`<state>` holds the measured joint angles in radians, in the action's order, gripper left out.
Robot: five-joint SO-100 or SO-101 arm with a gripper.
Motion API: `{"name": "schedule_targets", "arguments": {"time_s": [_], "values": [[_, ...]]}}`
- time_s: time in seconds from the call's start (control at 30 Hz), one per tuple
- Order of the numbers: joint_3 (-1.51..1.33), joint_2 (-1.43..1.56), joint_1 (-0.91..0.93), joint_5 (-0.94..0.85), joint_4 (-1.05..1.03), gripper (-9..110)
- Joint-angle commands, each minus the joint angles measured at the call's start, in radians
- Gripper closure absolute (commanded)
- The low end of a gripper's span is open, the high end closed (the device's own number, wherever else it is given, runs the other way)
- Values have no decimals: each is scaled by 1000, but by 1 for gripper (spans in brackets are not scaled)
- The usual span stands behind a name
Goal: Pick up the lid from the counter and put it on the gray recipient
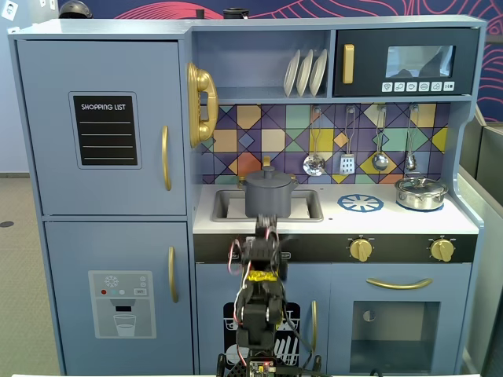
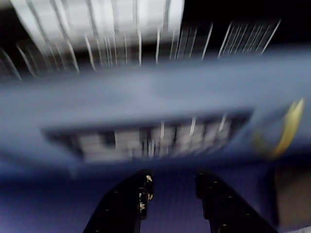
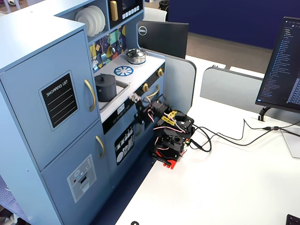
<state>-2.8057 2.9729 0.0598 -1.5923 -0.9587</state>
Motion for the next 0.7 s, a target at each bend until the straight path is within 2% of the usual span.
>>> {"name": "schedule_targets", "arguments": {"time_s": [0.0,0.33,0.5,0.57,0.67], "values": [[-83,67,8,9,-29,102],[-195,181,20,163,-287,102],[-195,204,25,144,-387,101],[-195,206,26,101,-416,100],[-195,206,-5,-75,-545,99]]}}
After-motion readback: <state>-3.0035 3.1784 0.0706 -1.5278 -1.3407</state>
